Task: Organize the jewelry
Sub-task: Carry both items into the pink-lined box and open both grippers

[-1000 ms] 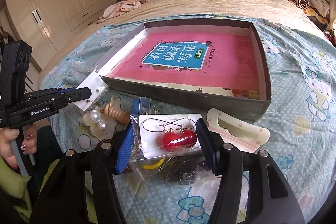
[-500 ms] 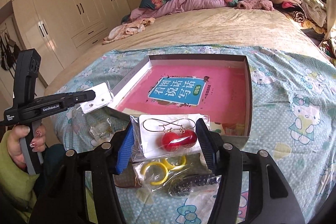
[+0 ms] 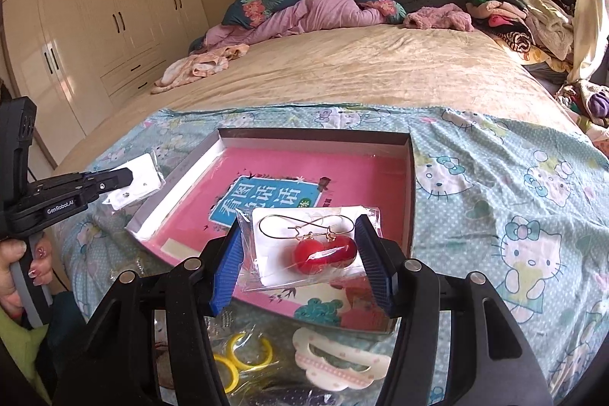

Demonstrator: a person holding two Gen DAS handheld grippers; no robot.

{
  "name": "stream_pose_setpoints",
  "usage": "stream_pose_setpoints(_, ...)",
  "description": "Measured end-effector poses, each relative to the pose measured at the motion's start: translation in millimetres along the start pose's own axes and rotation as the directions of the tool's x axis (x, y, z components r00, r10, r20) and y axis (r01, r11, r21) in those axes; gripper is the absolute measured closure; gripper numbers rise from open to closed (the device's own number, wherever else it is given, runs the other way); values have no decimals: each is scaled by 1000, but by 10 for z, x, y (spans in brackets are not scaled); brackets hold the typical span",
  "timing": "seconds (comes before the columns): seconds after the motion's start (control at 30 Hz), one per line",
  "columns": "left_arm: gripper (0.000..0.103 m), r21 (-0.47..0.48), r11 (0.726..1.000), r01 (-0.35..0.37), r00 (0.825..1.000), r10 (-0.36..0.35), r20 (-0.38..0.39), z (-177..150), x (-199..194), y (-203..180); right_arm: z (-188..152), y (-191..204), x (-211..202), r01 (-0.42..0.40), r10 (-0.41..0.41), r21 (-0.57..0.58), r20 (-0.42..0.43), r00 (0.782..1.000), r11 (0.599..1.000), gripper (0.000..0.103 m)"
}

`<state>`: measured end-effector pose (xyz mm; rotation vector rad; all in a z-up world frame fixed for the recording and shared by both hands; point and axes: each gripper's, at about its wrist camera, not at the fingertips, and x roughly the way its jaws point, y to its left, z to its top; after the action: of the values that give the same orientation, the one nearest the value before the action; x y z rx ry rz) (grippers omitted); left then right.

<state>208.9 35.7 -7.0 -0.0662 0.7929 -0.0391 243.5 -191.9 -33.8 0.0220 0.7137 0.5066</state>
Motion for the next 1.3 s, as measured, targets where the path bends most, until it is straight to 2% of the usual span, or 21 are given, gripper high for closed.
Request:
stream_pose_setpoints(0.4,99,10,1000,-26,997,26,-75,-55,445,-36,64,-87,484,39,-39,-3,-89,995,999,48)
stream_pose_setpoints(0.67,99,-5,1000,-17,995,17,-95,-129,540,-15,3,-128,655,69,-66,16,-138,988,997,47)
stream_pose_setpoints(0.87,98,-8,1000,-14,995,13,-95,-127,531,-18,-38,-131,670,65,-60,29,-150,987,997,44)
stream_pose_setpoints(1.0,98,-5,1000,-6,996,5,-93,-138,519,-41,-60,-122,617,50,-44,41,-141,989,998,35)
stream_pose_setpoints(1.3,96,8,1000,22,995,-21,-95,-189,479,-137,-117,-222,295,40,-29,110,-106,994,993,32)
